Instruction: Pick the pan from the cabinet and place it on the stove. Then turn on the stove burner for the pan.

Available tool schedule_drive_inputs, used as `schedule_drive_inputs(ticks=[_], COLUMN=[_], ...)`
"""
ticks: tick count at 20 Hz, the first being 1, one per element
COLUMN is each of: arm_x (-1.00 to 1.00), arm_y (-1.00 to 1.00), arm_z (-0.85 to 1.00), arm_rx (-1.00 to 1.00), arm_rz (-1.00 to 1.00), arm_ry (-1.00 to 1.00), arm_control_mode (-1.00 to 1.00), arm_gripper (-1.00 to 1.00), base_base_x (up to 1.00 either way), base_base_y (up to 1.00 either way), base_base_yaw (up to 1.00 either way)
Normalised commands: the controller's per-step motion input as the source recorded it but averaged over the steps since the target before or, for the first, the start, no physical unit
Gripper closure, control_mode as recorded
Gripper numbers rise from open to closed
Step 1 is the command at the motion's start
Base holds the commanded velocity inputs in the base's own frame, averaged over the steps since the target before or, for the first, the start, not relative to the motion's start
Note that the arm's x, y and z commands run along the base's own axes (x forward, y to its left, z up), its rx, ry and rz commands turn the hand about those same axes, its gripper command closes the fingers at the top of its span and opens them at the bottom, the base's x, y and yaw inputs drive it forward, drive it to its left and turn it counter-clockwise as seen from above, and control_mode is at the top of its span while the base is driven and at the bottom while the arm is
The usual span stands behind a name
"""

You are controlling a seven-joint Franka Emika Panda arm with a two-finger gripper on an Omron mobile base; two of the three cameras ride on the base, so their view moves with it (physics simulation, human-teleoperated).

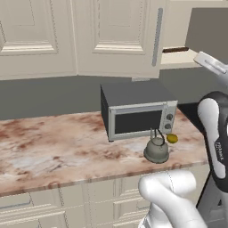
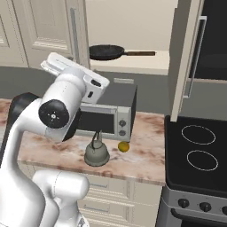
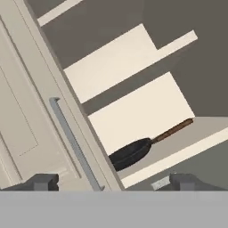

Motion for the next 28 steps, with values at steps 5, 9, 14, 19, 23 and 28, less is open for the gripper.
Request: schedule_drive_inputs(ticks=[5, 9, 14, 19, 23, 28], arm_x=[0.46, 0.23, 0.55, 0.63, 0.51, 0.52], arm_y=[-0.2, -0.04, 0.0, 0.0, -0.04, 0.0], arm_z=[-0.02, -0.18, -0.01, -0.13, -0.22, -0.17], arm_rx=[0.26, 0.16, 0.13, 0.1, 0.09, 0.15], arm_rz=[0.11, 0.08, 0.05, 0.09, 0.17, 0.17], arm_ry=[0.18, 0.15, 0.18, 0.13, 0.08, 0.02], arm_control_mode=[-1.0, -1.0, -1.0, -1.0, -1.0, -1.0], arm_gripper=[-1.0, -1.0, -1.0, -1.0, -1.0, -1.0], base_base_x=[0.0, 0.0, 0.0, 0.0, 0.0, 0.0], base_base_y=[0.0, 0.0, 0.0, 0.0, 0.0, 0.0], base_base_yaw=[0.0, 0.0, 0.0, 0.0, 0.0, 0.0])
